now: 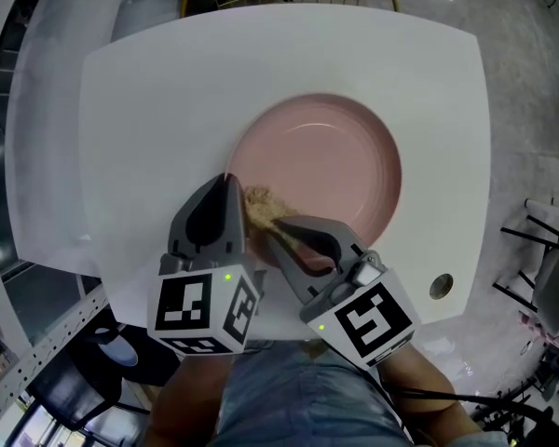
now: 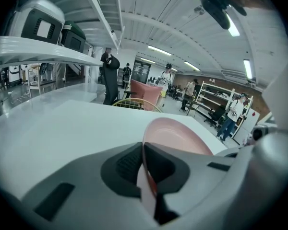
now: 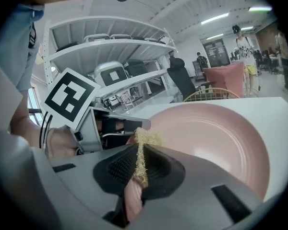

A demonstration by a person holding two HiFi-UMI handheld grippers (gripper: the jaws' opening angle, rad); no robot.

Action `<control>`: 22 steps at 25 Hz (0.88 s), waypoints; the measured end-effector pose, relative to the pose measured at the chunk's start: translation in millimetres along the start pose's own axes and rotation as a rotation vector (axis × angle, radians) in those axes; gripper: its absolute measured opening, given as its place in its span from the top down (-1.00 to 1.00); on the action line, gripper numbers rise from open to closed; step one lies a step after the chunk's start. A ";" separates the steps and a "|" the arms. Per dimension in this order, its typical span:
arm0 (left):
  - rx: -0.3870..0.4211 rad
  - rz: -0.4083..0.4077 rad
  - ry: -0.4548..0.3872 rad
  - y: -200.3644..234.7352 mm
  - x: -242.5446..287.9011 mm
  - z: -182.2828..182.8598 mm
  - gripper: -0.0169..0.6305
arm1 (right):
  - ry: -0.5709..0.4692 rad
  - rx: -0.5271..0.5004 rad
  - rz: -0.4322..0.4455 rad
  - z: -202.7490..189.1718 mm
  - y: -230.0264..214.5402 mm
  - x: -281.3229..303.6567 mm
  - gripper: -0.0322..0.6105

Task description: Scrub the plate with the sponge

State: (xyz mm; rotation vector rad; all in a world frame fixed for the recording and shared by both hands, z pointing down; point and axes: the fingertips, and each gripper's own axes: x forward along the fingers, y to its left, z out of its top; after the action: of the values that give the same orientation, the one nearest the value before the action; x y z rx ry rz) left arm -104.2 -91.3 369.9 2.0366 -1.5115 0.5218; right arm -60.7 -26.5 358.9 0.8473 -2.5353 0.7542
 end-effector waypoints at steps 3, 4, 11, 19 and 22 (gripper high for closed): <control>0.002 -0.001 0.003 -0.4 0.3 -1.2 0.88 | 0.017 0.010 0.041 -5.4 6.0 0.4 0.78; 0.001 0.000 0.002 -0.5 0.1 -1.2 0.88 | 0.024 0.011 0.054 -7.1 8.1 0.4 0.78; 0.002 -0.002 -0.001 1.3 -1.6 0.0 0.88 | 0.095 -0.008 0.119 -20.6 20.5 -4.1 0.79; 0.017 -0.003 -0.007 1.1 -5.5 3.5 0.88 | 0.169 -0.030 0.118 -40.4 16.0 -20.4 0.79; 0.022 0.000 -0.005 2.6 -7.4 3.3 0.88 | 0.194 -0.035 0.101 -46.3 11.2 -27.3 0.79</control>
State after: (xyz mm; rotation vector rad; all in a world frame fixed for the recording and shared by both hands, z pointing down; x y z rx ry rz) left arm -108.9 -88.5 363.4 2.0563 -1.5151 0.5354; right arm -39.6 20.3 378.1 0.6069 -2.4252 0.7808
